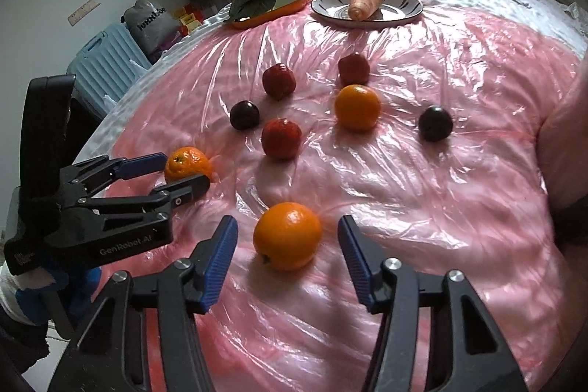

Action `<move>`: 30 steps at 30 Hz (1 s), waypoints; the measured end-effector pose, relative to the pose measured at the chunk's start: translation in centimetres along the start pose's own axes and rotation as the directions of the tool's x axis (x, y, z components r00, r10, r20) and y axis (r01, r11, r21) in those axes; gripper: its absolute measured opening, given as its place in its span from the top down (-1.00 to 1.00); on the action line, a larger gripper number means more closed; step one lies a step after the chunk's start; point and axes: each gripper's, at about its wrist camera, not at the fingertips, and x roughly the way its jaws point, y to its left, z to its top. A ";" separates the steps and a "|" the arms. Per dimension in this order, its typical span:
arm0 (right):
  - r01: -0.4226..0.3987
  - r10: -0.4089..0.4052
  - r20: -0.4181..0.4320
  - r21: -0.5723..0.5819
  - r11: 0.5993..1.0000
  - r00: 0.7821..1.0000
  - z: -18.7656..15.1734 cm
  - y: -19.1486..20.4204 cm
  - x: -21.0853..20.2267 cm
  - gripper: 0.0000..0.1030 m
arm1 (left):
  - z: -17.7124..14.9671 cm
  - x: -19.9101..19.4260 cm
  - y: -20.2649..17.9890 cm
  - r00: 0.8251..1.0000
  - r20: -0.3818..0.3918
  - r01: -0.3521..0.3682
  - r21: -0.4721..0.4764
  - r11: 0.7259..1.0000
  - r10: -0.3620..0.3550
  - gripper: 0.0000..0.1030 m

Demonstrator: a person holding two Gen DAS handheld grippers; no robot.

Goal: Organize fruits
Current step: 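Grasp an orange with the right gripper while the left gripper grasps another orange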

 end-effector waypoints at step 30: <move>-0.009 0.008 -0.021 -0.010 1.000 1.000 -0.4 0.0 1.6 -0.44 | -0.4 0.3 0.5 0.998 0.017 0.053 -0.014 0.998 -0.053 0.23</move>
